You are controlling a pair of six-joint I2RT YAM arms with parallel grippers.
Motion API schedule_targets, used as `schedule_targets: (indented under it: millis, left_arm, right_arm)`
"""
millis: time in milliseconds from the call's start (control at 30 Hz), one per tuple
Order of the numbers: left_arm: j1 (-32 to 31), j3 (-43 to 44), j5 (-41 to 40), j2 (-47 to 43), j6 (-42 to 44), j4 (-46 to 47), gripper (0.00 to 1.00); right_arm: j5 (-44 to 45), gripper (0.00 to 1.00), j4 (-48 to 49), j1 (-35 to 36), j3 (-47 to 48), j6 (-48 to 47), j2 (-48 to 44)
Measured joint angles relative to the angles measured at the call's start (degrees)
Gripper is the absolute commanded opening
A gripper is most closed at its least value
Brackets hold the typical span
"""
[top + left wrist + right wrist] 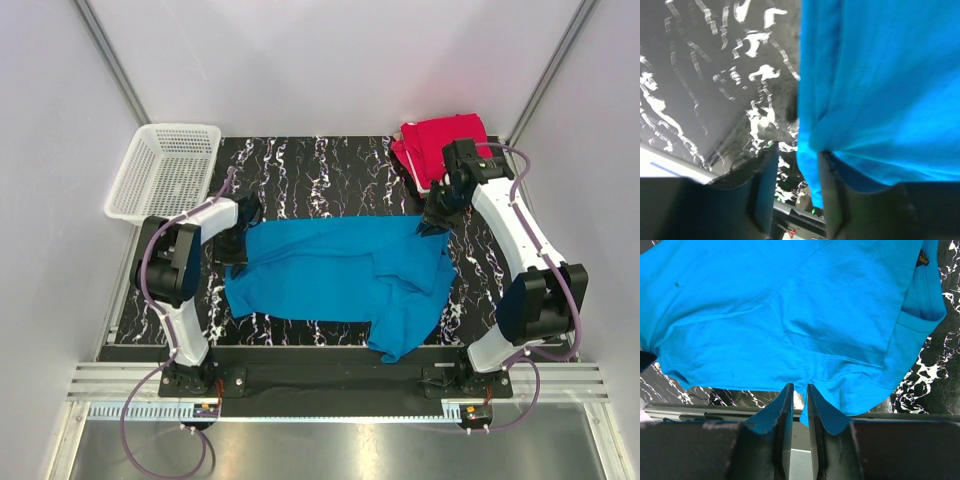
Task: Fold and stack the t-shirts
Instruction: Fold the tshirt
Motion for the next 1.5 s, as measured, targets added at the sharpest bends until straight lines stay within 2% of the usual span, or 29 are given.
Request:
schedule_targets:
  millis: [300, 833, 1067, 1300, 1333, 1500]
  left_arm:
    - [-0.13, 4.44, -4.96, -0.59, -1.66, -1.49, 0.46]
    - [-0.17, 14.19, -3.93, -2.14, -1.92, -0.42, 0.45]
    - [-0.39, 14.27, -2.32, 2.67, -1.18, 4.0, 0.45]
    - [-0.5, 16.68, -1.18, 9.14, -0.76, 5.84, 0.45]
    - [-0.5, 16.9, -1.07, 9.68, -0.76, 6.12, 0.44]
    - [-0.55, 18.53, -1.05, 11.5, -0.68, 6.47, 0.42]
  right_arm:
    - [-0.42, 0.25, 0.2, 0.0, 0.5, -0.68, 0.0]
    - [-6.1, 0.25, 4.83, 2.19, -3.15, -1.36, 4.02]
    - [-7.19, 0.24, 8.28, 6.49, -3.13, -1.03, 11.47]
    - [-6.86, 0.23, 10.56, 6.93, -3.17, -0.48, 16.04]
    - [-6.6, 0.22, 10.88, 6.93, -3.17, -0.39, 16.65]
    - [-4.9, 0.01, 12.28, 6.93, -3.15, 0.04, 20.2]
